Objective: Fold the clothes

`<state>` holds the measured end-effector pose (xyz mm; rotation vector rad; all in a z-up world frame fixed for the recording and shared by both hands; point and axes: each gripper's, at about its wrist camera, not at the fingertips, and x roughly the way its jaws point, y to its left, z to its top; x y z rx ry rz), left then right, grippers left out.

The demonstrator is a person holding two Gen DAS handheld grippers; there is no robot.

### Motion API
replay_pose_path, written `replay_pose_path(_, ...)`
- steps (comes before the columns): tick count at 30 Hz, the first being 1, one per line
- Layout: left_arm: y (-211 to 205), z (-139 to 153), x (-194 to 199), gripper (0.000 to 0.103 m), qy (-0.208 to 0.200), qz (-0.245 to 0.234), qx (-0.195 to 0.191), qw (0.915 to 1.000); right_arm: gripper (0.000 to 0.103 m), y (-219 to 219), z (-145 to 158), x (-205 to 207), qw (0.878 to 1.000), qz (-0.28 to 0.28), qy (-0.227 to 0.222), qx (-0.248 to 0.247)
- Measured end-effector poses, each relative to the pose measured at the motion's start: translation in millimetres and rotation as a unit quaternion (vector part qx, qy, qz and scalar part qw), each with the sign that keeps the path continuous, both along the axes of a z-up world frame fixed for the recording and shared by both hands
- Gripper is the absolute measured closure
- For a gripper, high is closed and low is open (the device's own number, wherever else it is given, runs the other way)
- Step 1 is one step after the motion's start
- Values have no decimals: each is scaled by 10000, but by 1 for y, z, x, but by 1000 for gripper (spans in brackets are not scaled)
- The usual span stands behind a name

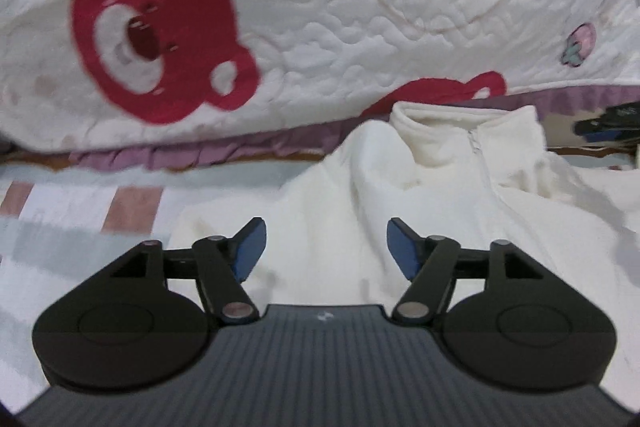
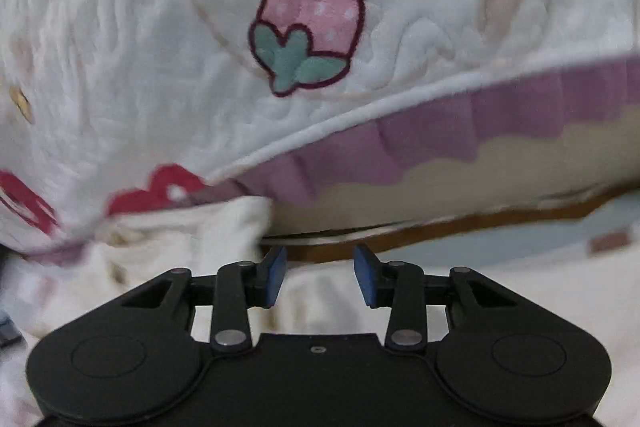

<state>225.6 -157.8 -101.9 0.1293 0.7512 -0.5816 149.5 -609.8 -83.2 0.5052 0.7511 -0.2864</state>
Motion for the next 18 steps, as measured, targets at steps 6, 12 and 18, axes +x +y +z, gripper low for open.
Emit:
replay_pose_path(6, 51, -1, -53, 27, 310, 285, -299, 9987, 59, 71, -3, -6, 9934, 1145, 29, 44)
replay_pose_path(12, 37, -20, -86, 26, 534, -220, -341, 9977, 60, 155, -13, -22, 9676, 2520, 140, 24)
replay_pose_path(18, -11, -39, -108, 16, 22, -1256, 241, 9918, 60, 208, -30, -37, 9424, 3319, 398, -120)
